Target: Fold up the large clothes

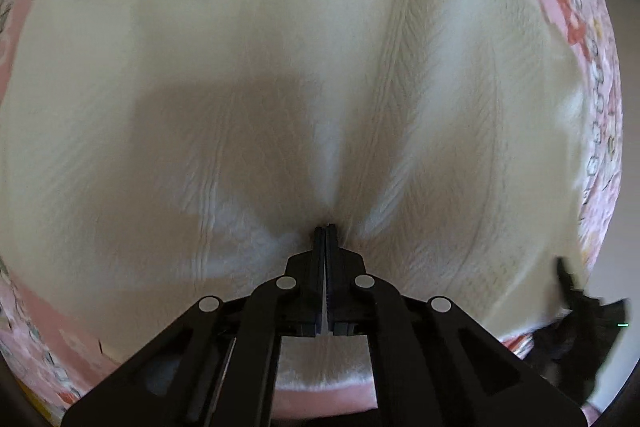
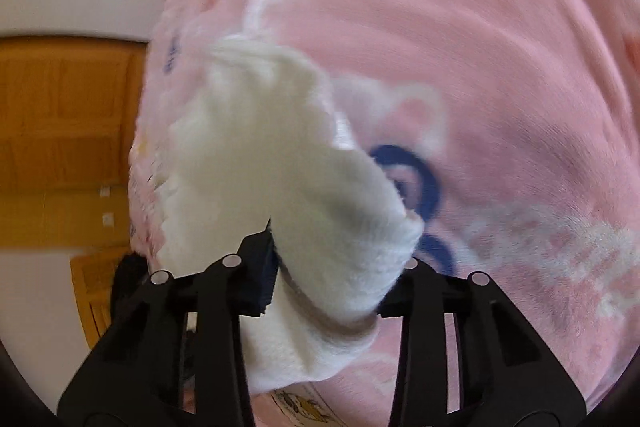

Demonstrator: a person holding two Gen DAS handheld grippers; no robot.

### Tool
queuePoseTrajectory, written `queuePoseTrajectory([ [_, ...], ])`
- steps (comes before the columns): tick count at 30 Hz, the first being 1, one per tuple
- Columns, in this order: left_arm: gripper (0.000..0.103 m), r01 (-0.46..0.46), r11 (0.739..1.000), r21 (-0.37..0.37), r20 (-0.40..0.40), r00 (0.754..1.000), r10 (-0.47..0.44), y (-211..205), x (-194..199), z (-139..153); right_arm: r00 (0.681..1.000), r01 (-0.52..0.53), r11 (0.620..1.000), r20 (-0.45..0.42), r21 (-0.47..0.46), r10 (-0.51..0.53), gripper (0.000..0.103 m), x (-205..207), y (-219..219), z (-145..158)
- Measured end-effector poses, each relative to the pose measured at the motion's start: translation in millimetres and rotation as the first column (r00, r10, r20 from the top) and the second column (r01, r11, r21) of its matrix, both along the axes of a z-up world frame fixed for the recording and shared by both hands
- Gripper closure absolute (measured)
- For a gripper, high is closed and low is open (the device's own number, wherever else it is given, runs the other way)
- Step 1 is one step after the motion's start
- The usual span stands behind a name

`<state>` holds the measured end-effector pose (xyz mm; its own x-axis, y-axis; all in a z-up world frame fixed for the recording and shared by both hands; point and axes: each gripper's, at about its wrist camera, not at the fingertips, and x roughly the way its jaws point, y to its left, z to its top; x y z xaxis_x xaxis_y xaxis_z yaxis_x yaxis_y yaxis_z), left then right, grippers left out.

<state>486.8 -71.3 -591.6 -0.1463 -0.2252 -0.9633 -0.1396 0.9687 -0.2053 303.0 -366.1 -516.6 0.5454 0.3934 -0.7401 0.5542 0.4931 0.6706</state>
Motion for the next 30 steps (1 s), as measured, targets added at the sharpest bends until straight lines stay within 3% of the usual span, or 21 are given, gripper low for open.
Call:
queuePoseTrajectory([
  [4, 0.102, 0.017, 1.0, 0.017, 0.02, 1.0, -0.017, -5.6, -0.6, -0.7, 0.983, -0.162, 0.982, 0.075, -0.097, 0.17, 0.072, 26.6, 34.7, 40.6],
  [11, 0.102, -0.095, 0.994, -0.05, 0.1, 0.99, 0.1, 28.9, -34.5, 56.3, 0.918, -0.322, 0.913, 0.153, -0.249, 0.365, 0.077, 53.1, 93.4, 98.2],
  [14, 0.102, -0.117, 0.991, -0.065, 0.062, 0.991, 0.121, 34.8, -59.2, 57.1, 0.891, -0.362, 0.894, 0.184, -0.262, 0.415, 0.082, 55.4, 114.8, 110.2],
  [17, 0.102, -0.202, 0.974, -0.101, 0.004, 0.979, 0.203, 37.3, -73.5, 12.1, 0.83, -0.445, 0.829, 0.191, -0.34, 0.524, 0.083, 59.6, 143.4, 124.0],
  [20, 0.102, -0.185, 0.981, -0.05, -0.006, 0.983, 0.185, 29.1, -70.3, -15.9, 0.779, -0.519, 0.778, 0.177, -0.354, 0.601, 0.083, 65.4, 171.5, 125.7],
  [23, 0.103, -0.177, 0.982, -0.069, 0.038, 0.983, 0.18, 30.7, -67.9, 11.7, 0.707, -0.571, 0.702, 0.179, -0.425, 0.684, 0.084, 69.3, 201.4, 139.0],
  [26, 0.102, -0.219, 0.971, -0.096, 0.089, 0.97, 0.227, 52.4, -72.6, 40.2, 0.649, -0.611, 0.654, 0.191, -0.447, 0.737, 0.084, 75.6, 230.0, 150.7],
  [30, 0.102, -0.367, 0.924, -0.107, 0.132, 0.916, 0.379, 125.5, -89.4, 76.1, 0.542, -0.672, 0.553, 0.182, -0.492, 0.82, 0.085, 77.3, 276.0, 156.9],
])
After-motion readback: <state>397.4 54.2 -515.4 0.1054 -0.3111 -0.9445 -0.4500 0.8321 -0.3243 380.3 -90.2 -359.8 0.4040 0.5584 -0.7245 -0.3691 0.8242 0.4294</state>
